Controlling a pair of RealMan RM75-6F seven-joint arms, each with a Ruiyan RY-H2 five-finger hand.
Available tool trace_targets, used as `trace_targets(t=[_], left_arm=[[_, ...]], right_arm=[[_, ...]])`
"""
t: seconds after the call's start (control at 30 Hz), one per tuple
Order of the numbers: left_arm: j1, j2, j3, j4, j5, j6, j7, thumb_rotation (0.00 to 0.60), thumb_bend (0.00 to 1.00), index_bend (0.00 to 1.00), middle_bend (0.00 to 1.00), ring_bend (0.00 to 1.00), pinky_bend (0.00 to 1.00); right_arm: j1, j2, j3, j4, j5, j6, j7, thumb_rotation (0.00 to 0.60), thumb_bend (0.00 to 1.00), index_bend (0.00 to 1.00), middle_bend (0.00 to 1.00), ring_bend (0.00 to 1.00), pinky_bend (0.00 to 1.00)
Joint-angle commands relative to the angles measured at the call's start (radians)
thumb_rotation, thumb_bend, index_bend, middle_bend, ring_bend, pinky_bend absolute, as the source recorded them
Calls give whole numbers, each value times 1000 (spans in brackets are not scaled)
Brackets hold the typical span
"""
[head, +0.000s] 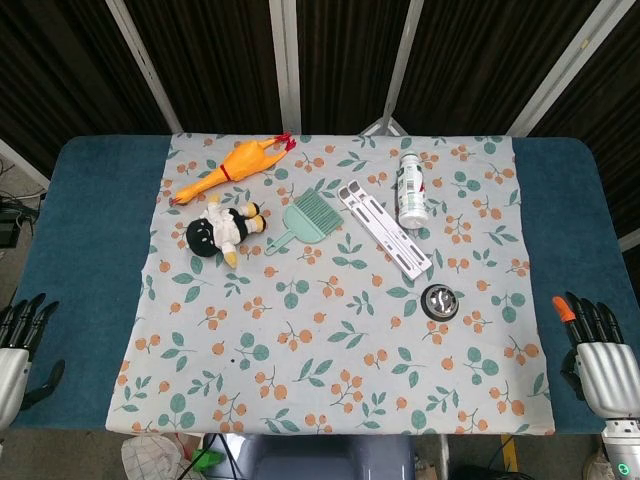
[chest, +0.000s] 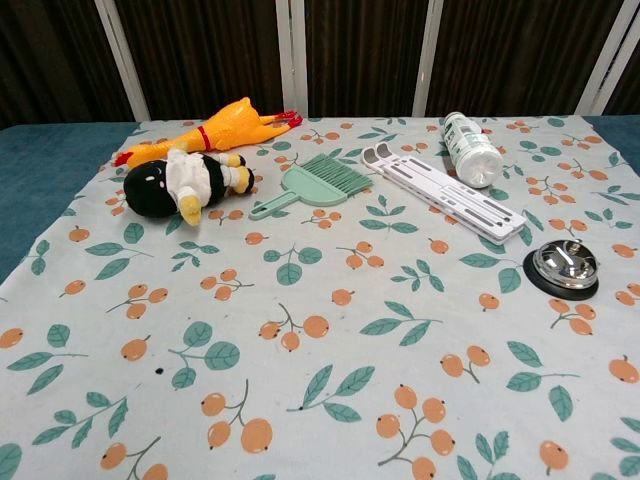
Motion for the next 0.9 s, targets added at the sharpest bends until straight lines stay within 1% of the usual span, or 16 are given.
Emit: trace_targets(t=[0.03,0.37,0.57,0.77,0.9], left_arm=[[-1,0,-1,0,-1,0,-1,600,525,95,0,0,0],[7,3,4,-2,18,17,-5,600,525,95,0,0,0],[1,1,3,-2,1,-2,4,600,525,95,0,0,0],[9,-2,10,-9,19,12,18,600,525,95,0,0,0],[6,-5,5,-13,7,6,19,600,525,95,0,0,0]], right_arm=[[1,-2,0,1,1,-2,-2,600,1000,0,0,0,0],[-4,-10,4,-2,1,14,-12,600,1000,0,0,0,0],[-3,-10,4,2,4,9,-8,600,1000,0,0,0,0],[2,-25,-10,-10,-26,6,-13,600,1000,0,0,0,0],[24,-45,-28,-26,-63,-26,-15,600,1000,0,0,0,0]])
